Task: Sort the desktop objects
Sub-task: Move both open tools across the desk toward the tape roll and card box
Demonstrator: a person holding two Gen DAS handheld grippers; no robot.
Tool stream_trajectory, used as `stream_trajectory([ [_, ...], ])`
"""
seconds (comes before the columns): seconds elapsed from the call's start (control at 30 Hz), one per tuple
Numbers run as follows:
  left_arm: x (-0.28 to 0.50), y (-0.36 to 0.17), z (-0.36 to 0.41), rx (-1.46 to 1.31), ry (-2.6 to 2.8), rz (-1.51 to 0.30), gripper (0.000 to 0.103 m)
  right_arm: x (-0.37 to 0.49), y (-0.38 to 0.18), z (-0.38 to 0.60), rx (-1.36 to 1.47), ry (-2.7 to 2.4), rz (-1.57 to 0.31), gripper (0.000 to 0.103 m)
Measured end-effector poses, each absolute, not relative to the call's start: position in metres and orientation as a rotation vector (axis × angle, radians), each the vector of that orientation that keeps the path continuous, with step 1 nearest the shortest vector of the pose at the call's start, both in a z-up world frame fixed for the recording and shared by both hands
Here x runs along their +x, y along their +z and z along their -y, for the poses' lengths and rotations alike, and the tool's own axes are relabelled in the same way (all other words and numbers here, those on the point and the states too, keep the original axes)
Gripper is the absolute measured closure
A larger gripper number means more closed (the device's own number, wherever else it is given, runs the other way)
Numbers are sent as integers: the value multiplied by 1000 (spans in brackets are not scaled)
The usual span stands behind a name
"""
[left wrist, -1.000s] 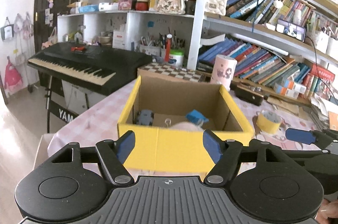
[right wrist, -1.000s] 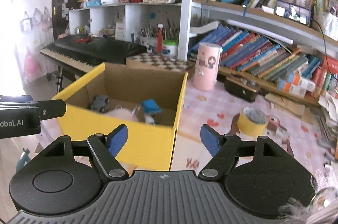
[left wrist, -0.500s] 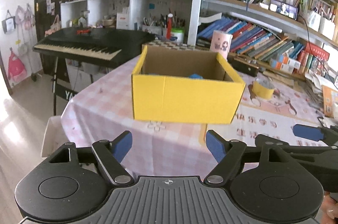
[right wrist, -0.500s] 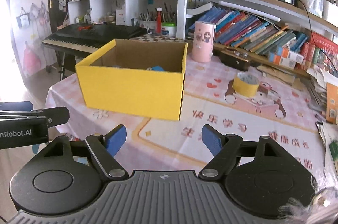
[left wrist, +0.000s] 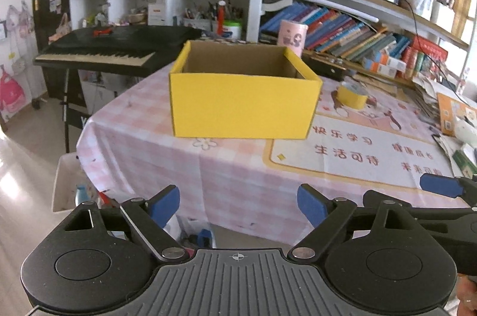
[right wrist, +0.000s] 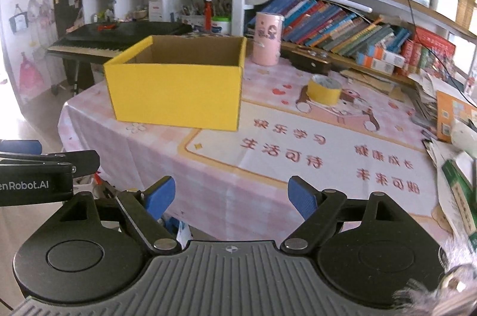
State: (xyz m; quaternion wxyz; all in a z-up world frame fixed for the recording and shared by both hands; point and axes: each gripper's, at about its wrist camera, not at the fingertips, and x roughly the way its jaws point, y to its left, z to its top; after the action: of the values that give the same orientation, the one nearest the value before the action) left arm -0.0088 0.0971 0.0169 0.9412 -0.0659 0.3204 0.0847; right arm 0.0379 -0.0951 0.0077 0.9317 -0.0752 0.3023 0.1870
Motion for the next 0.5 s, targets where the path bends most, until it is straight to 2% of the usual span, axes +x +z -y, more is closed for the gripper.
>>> stream_trajectory([
  [0.17,-1,15,-88,-112,135,-668,11,41,7,104,-142,336,-625,20],
  [0.5,32,13,-55,-78,26,-673,10,59,6,137,-136,232,-653,19],
])
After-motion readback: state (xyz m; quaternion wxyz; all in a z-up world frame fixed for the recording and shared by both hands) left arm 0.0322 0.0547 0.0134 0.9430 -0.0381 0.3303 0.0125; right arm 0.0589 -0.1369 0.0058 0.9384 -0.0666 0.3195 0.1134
